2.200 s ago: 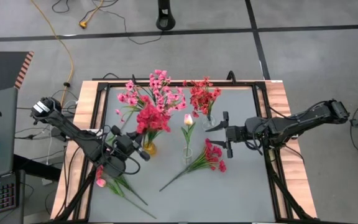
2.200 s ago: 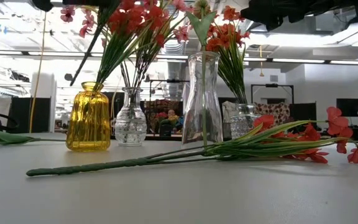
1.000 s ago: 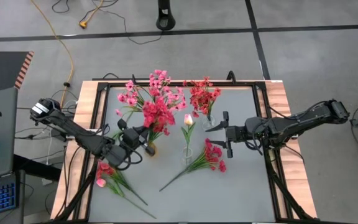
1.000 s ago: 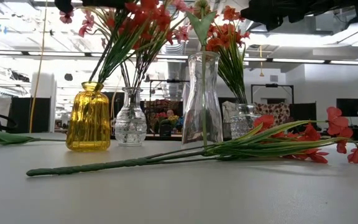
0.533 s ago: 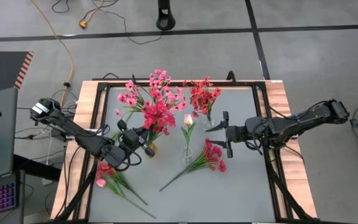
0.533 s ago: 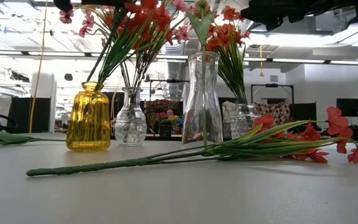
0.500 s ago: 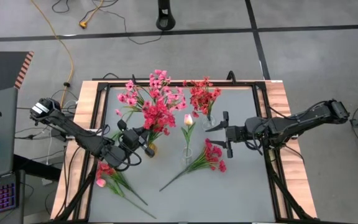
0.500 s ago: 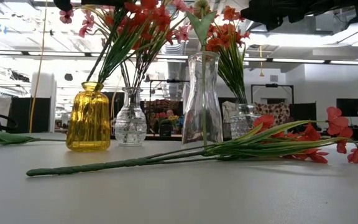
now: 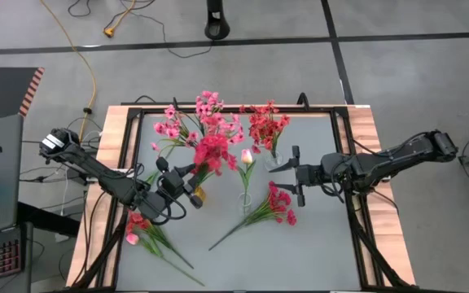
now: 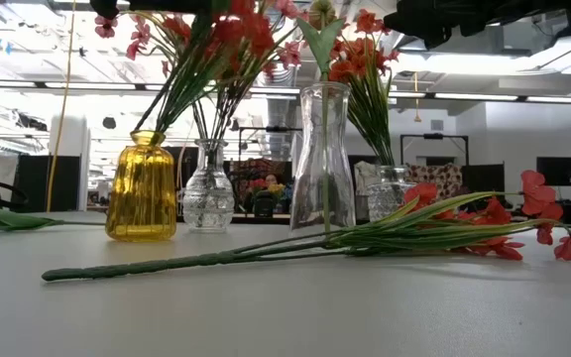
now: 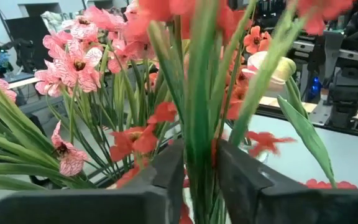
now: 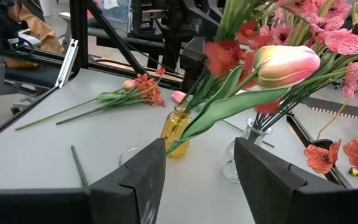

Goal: Sort flowers into vase by color
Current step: Put the left red flowers into the yellow vase

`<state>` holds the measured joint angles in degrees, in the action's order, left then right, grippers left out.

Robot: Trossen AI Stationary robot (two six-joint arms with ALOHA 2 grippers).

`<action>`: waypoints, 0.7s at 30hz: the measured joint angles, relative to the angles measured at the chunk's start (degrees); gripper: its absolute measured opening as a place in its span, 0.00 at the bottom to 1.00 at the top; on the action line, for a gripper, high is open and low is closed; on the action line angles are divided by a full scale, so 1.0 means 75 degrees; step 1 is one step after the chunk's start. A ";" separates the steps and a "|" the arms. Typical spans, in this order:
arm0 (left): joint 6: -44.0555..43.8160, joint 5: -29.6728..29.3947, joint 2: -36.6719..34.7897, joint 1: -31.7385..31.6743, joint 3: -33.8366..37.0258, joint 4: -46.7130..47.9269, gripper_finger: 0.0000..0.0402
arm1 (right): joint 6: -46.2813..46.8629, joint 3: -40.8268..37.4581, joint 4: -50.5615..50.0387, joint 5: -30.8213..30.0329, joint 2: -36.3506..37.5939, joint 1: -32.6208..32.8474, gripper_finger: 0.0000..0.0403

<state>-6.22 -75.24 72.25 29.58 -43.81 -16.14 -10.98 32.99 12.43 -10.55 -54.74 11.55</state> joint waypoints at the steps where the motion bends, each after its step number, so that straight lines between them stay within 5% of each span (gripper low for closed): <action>1: 0.0000 0.0003 0.0000 -0.0002 0.0000 0.0003 0.23 | 0.0000 0.0000 0.0000 0.0000 0.0000 0.0000 0.54; 9: 0.0285 0.0050 0.0000 -0.0003 0.0000 0.0006 0.27 | 0.0000 0.0000 0.0000 0.0000 0.0000 0.0000 0.54; 21: 0.0284 0.0041 0.0000 -0.0003 0.0000 -0.0002 0.15 | 0.0000 0.0000 0.0000 -0.0001 0.0000 0.0000 0.54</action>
<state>-4.09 -74.94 72.25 29.56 -43.81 -16.16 -10.98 32.99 12.43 -10.55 -54.74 11.55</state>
